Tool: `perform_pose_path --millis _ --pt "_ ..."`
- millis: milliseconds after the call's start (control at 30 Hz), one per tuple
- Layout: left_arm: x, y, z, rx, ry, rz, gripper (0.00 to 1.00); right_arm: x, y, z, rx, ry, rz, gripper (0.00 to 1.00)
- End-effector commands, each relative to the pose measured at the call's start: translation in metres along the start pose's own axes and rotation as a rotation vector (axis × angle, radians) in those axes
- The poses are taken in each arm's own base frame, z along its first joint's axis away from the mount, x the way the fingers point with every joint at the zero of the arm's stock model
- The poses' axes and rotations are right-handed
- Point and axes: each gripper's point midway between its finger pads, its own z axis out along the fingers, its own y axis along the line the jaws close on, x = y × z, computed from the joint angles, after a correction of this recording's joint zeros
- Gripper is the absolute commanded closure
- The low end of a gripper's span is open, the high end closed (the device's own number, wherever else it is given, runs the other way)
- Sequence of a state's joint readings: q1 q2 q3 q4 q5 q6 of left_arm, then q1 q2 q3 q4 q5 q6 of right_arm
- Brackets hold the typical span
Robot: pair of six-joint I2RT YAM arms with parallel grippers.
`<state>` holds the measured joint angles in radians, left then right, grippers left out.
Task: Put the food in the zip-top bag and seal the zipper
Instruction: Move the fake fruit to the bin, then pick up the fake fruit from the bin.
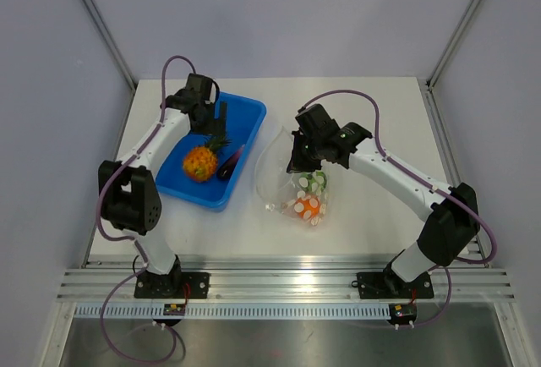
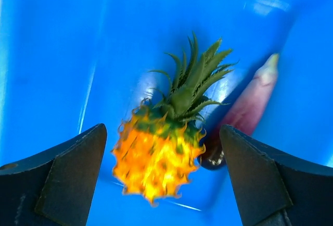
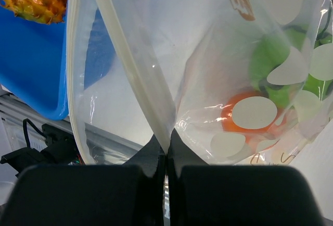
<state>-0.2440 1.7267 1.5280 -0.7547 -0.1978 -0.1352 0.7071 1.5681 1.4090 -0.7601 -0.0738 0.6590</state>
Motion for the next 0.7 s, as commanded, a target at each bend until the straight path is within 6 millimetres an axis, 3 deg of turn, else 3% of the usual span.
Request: perform_pose_path --millis 0,233,333,433,667 --pt "0.003 -0.017 0.016 0.030 0.040 0.126 0.06 -0.005 0.008 -0.010 -0.046 -0.029 -0.005 1.00" --pt "0.007 -0.025 0.057 -0.010 0.072 0.194 0.05 -0.005 0.008 -0.010 -0.047 -0.028 -0.009 1.00" --pt "0.010 -0.028 0.072 -0.026 0.084 0.203 0.09 -0.004 0.010 -0.008 -0.054 -0.022 -0.009 0.99" --pt "0.015 -0.026 0.081 -0.052 0.100 0.212 0.17 -0.004 0.010 -0.008 -0.056 -0.023 -0.015 1.00" --pt "0.022 -0.006 0.092 -0.208 0.130 0.293 0.21 -0.004 0.010 -0.005 -0.059 -0.018 -0.017 0.99"
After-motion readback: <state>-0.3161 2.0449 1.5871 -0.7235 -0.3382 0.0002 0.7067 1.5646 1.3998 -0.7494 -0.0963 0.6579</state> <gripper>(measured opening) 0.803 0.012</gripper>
